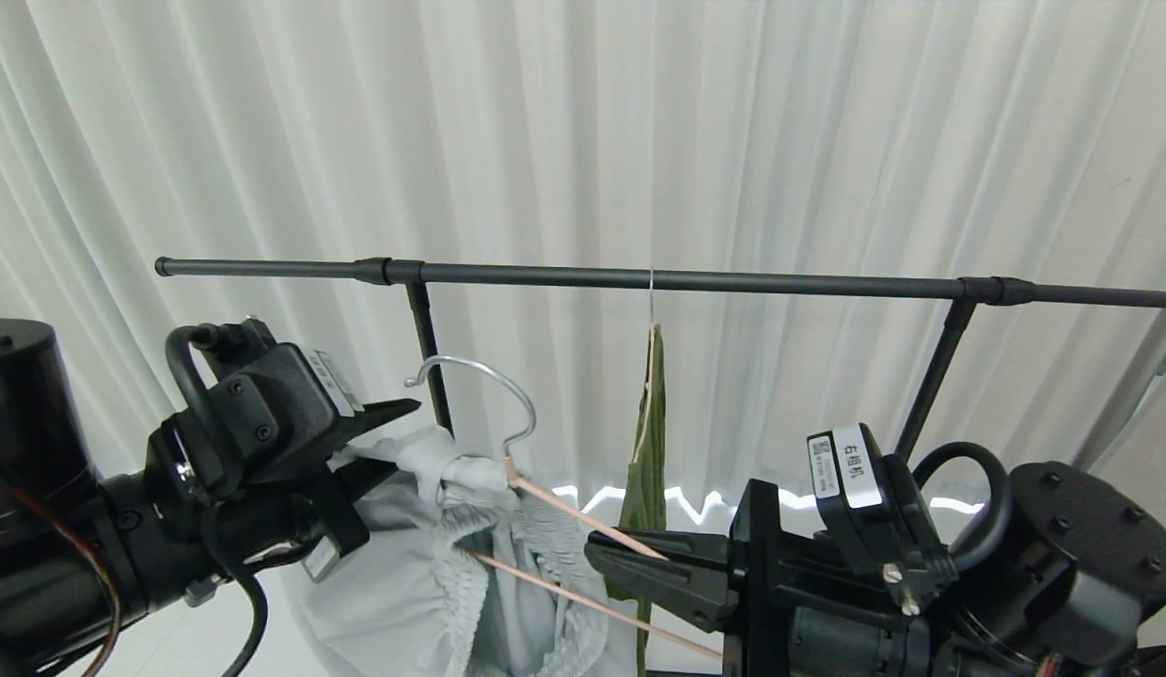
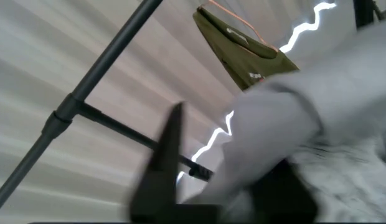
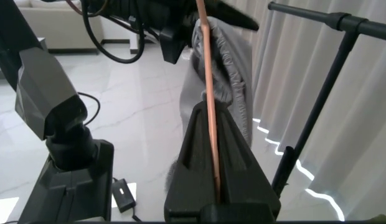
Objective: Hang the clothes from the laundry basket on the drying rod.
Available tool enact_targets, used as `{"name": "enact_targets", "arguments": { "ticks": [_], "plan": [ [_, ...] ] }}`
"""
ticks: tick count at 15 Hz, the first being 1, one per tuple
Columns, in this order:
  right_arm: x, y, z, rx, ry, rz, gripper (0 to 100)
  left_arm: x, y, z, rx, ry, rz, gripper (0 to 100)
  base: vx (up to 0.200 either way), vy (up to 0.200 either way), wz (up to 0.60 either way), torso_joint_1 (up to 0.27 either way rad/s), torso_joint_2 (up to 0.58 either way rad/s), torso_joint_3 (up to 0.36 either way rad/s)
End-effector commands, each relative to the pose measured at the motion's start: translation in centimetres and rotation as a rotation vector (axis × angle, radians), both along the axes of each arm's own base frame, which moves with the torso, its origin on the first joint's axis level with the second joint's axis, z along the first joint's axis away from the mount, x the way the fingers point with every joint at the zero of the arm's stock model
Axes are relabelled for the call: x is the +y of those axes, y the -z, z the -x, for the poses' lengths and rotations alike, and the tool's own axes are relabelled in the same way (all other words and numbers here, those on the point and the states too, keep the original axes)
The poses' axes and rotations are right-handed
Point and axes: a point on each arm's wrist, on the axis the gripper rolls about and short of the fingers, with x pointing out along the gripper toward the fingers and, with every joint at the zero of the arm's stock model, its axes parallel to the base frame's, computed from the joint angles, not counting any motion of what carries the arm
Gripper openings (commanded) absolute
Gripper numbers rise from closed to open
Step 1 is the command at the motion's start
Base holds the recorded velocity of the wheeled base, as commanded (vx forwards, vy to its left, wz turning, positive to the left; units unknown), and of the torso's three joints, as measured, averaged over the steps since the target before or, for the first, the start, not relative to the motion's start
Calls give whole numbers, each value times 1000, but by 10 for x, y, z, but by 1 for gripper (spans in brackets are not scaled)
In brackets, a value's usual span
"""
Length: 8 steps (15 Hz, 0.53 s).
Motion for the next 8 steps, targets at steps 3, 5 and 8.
{"name": "enact_targets", "arguments": {
  "ticks": [3,5,8],
  "plan": [
    [1,3,-1,8,-1,9,0,1,3,1,7,-1,-3,0,0,0,0,0,0,0],
    [1,2,-2,9,1,7,0,1,5,2,12,-3,-6,0,0,0,0,0,0,0],
    [1,2,-3,5,12,7,100,3,4,4,5,-6,-3,0,0,0,0,0,0,0]
  ]
}}
